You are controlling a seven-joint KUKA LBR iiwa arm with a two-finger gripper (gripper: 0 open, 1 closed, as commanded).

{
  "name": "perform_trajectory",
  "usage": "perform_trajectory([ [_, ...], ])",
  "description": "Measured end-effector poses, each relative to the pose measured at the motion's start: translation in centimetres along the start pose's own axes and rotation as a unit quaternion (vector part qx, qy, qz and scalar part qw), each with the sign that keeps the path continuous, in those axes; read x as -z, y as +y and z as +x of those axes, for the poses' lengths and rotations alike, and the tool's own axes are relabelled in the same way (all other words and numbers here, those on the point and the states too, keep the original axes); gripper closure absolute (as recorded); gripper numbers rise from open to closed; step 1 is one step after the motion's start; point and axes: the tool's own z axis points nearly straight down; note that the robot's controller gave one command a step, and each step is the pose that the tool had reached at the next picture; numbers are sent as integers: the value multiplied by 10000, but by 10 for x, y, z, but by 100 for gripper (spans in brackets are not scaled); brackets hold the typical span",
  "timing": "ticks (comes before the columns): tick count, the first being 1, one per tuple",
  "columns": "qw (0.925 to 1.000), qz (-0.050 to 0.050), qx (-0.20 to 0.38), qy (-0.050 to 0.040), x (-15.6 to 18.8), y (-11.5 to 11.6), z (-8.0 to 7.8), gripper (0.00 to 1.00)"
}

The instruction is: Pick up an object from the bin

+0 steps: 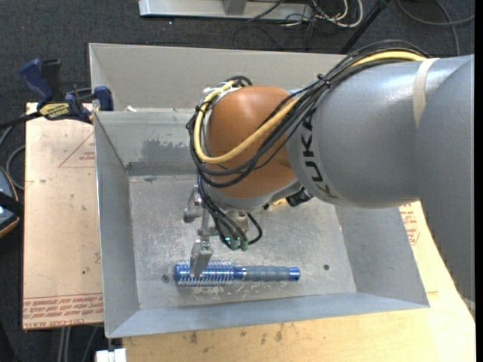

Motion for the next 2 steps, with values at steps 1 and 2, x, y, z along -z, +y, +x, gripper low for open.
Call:
perform_trajectory([
  [1,9964,-5,846,-77,-102,-55,24,0],
  [2,9963,-4,862,-33,-101,-53,26,100],
])
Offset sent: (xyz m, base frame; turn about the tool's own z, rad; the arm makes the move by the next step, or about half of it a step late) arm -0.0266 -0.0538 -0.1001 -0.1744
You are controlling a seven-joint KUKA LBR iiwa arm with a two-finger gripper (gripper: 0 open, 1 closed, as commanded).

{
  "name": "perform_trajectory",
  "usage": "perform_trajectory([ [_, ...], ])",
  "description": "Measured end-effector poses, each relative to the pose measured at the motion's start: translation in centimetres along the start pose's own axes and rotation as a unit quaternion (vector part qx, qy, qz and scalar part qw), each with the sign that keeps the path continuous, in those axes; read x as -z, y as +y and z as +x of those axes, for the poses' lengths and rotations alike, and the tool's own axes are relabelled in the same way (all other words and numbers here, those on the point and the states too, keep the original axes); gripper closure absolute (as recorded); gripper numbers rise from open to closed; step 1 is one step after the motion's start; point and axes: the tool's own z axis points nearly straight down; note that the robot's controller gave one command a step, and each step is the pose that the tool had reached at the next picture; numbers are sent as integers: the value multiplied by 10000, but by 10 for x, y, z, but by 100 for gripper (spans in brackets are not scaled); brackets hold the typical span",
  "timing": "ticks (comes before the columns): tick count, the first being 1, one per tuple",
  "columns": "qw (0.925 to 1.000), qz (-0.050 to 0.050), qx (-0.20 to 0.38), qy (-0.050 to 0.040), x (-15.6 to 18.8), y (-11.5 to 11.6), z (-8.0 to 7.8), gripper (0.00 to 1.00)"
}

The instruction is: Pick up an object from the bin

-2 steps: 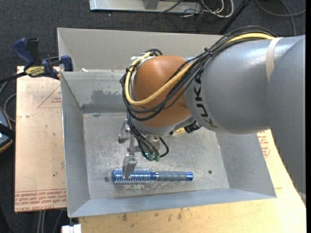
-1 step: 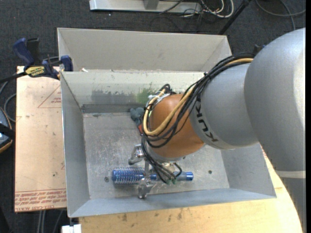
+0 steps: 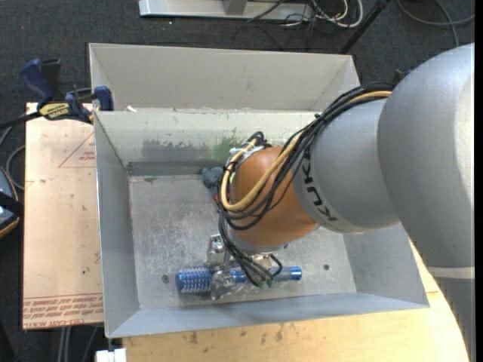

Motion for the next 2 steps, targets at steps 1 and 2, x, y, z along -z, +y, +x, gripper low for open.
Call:
perform_trajectory([
  [1,9998,-3,194,-50,147,17,-7,100],
  [2,9815,11,1912,-16,144,-28,-39,100],
])
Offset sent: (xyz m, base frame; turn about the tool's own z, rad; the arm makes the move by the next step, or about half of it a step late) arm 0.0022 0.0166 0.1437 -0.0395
